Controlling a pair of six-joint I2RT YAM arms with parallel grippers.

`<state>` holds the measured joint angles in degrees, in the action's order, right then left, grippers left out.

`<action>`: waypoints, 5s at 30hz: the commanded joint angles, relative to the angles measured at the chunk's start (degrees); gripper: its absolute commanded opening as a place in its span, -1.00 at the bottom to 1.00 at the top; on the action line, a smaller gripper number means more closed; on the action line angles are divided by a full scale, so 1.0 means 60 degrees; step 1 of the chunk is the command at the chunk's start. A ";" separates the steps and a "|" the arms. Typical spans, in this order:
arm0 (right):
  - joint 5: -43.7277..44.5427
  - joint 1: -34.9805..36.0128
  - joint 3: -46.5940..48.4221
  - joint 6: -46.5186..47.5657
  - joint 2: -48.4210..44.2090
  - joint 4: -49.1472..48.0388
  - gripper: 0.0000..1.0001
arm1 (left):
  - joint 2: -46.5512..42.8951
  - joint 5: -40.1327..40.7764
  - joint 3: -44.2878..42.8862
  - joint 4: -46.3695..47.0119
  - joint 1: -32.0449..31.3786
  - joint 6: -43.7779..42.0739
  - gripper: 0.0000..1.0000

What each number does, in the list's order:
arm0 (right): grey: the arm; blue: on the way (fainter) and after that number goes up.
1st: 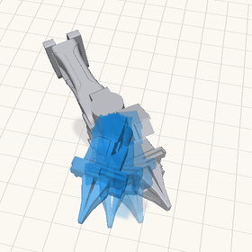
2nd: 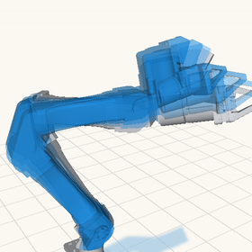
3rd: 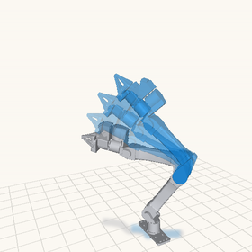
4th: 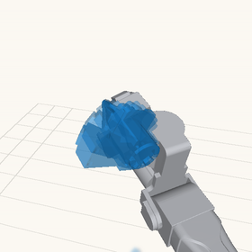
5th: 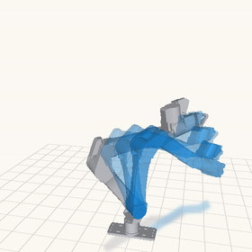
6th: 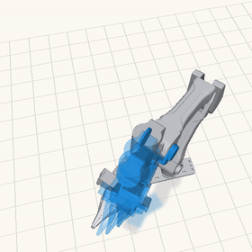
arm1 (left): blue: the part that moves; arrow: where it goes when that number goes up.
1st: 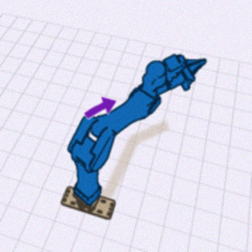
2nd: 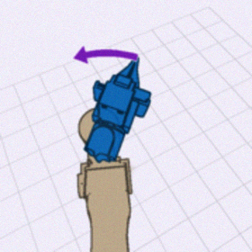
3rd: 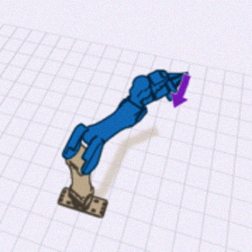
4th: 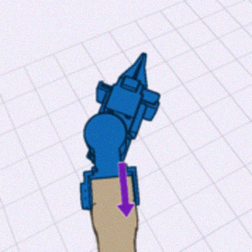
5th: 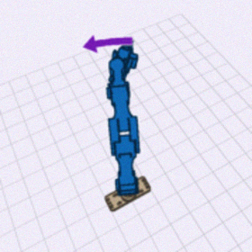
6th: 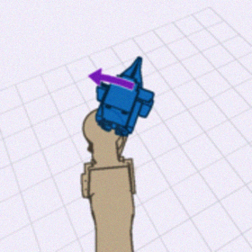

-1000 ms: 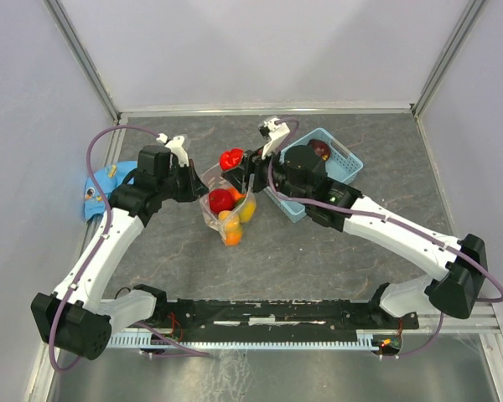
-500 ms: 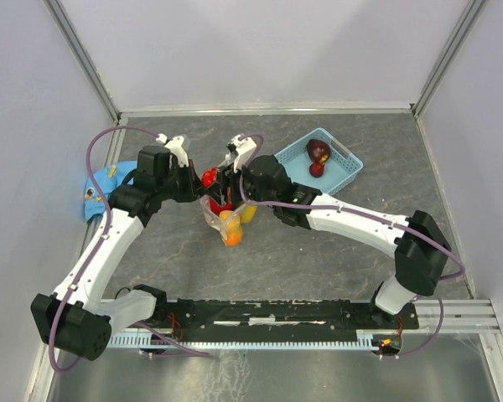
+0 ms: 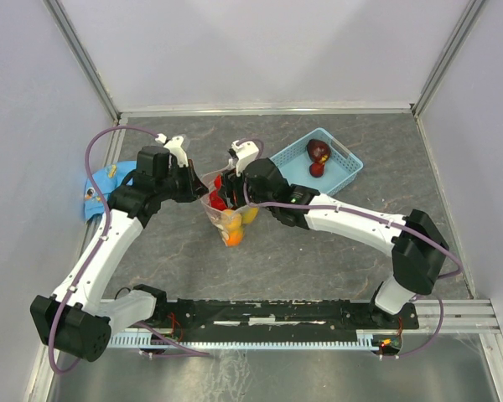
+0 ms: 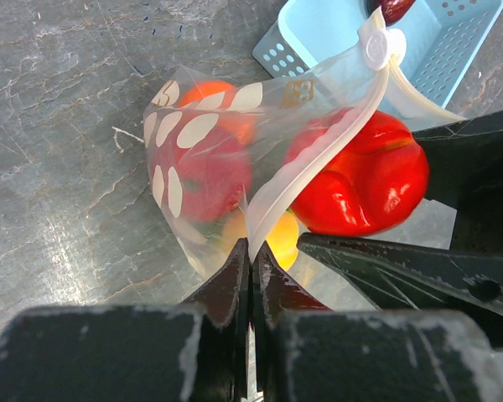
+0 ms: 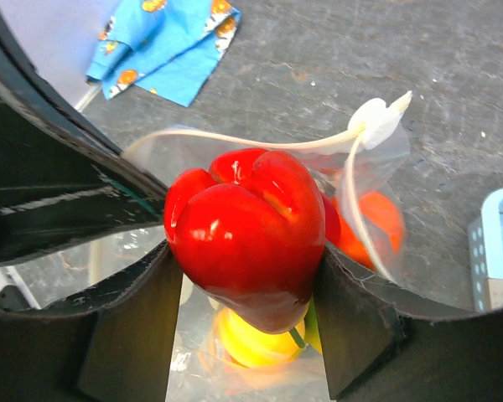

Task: Place the food in the zip-top bag and seal the zipper
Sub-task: Place the fake fruit in the zipper food storage bag, then pick up the fake fruit from the bin, then place the fake fruit in the zipper food storage bag.

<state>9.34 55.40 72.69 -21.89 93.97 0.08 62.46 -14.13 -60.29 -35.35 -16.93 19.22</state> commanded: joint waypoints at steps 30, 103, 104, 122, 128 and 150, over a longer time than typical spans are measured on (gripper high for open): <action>0.0603 -0.0001 0.0655 0.1101 -0.1559 0.1521 0.64 | -0.0155 -0.0359 0.0028 0.0468 0.0094 -0.0166 -0.95; -0.1175 -0.6794 0.1770 0.0572 0.3944 0.2382 0.48 | 0.0255 -0.0472 0.0048 0.0475 0.0207 -0.0200 -0.95; -0.1145 -0.6797 0.1759 0.0572 0.3962 0.2368 0.47 | 0.0243 -0.0472 0.0050 0.0480 0.0209 -0.0192 -0.95; -0.1500 -0.6665 0.0734 0.0441 0.2143 0.2331 0.10 | 0.0174 -0.0530 0.0071 0.0511 0.0225 -0.0168 -0.95; -0.1543 -0.6252 0.0292 0.0531 0.0841 0.2607 0.09 | 0.0142 -0.0589 0.0073 0.0516 0.0228 -0.0168 -0.95; -0.1219 -0.2934 0.0564 0.1216 -0.2671 0.3081 0.11 | 0.0024 -0.0636 0.0088 0.0538 0.0228 -0.0143 -0.95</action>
<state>1.96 35.68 74.32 -15.70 81.23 20.45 64.07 -16.67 -59.59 -34.11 -15.81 19.22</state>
